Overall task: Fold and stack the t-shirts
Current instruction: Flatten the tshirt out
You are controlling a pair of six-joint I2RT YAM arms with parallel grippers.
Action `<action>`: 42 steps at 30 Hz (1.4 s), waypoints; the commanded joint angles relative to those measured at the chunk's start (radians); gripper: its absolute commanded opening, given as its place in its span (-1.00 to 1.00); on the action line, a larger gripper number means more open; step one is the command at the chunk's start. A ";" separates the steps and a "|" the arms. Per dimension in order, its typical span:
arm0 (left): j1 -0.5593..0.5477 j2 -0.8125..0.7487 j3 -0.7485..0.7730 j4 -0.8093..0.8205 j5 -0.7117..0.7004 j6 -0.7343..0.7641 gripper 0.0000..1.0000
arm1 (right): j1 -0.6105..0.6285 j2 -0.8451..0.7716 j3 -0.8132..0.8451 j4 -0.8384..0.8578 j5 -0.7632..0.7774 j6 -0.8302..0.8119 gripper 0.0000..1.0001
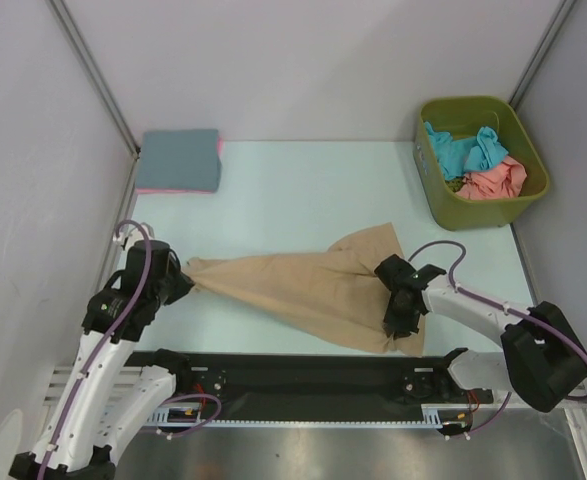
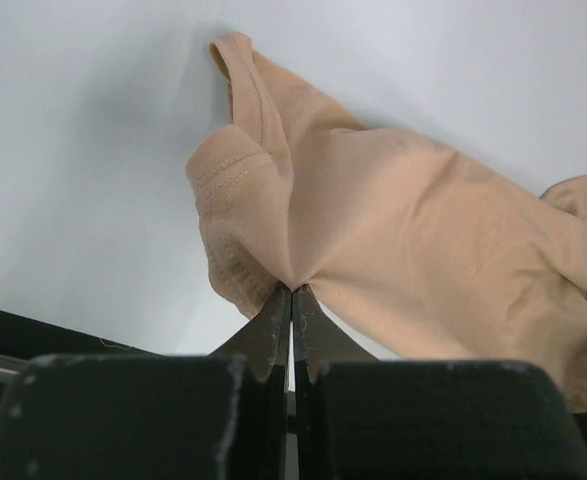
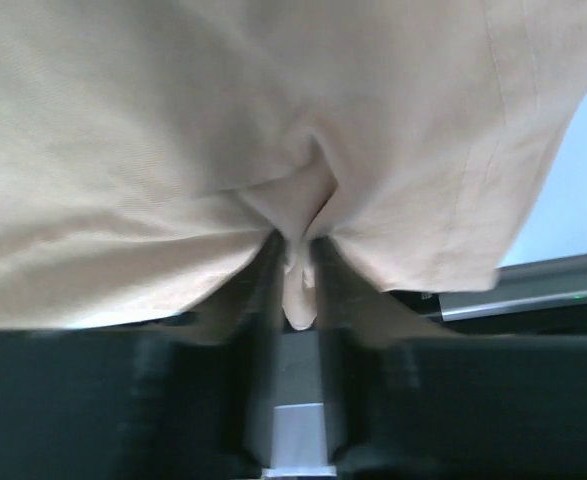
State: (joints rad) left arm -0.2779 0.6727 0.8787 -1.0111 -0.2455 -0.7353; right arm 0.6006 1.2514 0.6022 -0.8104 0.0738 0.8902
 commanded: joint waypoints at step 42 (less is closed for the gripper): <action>0.013 0.266 0.159 -0.006 0.265 0.089 -0.33 | 0.042 -0.414 0.525 -0.102 0.118 -0.224 -1.00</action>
State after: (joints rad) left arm -0.2718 0.8661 1.1194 -1.0733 -0.0547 -0.6353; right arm 0.6914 0.7979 1.1259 -0.8757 0.2371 0.6586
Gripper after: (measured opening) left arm 0.247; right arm 0.022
